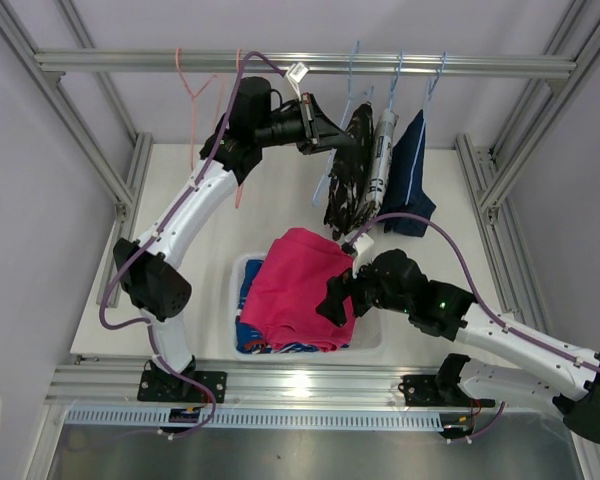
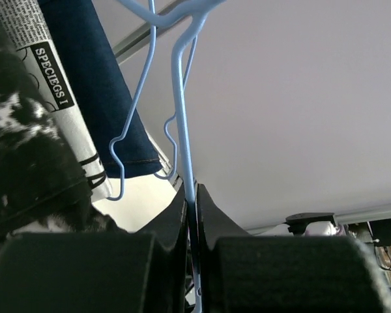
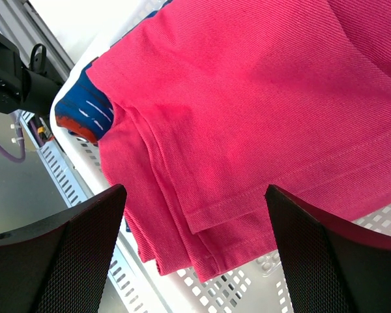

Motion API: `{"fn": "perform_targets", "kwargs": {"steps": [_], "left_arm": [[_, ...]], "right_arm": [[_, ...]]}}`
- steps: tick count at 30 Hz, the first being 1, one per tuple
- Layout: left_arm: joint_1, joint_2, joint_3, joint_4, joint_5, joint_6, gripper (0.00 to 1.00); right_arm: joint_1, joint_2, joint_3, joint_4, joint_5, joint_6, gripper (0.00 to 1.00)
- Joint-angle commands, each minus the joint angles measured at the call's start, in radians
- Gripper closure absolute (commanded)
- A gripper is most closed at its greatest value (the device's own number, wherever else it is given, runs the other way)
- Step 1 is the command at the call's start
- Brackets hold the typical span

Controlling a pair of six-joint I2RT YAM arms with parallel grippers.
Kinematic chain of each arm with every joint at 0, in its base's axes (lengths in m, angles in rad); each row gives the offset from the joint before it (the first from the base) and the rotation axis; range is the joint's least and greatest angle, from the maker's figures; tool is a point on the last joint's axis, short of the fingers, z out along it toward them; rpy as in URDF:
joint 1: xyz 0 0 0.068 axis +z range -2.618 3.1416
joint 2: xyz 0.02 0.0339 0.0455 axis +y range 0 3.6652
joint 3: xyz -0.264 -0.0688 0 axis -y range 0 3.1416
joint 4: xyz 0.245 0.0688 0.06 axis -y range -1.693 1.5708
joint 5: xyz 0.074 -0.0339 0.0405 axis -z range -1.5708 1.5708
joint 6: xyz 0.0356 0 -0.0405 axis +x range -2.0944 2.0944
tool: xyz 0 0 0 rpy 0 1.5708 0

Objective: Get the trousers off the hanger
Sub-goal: Pick up the hanger from the clothesline.

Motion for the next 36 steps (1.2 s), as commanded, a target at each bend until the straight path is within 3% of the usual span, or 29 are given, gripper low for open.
{"fn": "perform_targets", "kwargs": {"steps": [1, 10, 17, 21, 36], "left_arm": [[0.032, -0.042, 0.145, 0.311, -0.096, 0.143, 0.99], [0.029, -0.101, 0.121, 0.232, -0.165, 0.211, 1.0], [0.019, -0.243, -0.098, 0.243, -0.24, 0.257, 1.0], [0.011, -0.28, -0.137, 0.25, -0.253, 0.275, 1.0], [-0.009, -0.23, 0.036, 0.165, -0.328, 0.313, 1.0]], "right_arm": [[0.011, -0.023, 0.017, 0.013, 0.015, -0.009, 0.07], [0.018, -0.027, 0.014, 0.021, 0.023, -0.012, 0.07], [0.02, -0.024, 0.015, 0.024, 0.02, -0.013, 0.07], [0.018, -0.023, 0.014, 0.024, 0.018, -0.013, 0.07], [0.018, -0.03, 0.018, 0.027, -0.011, -0.021, 0.07]]}}
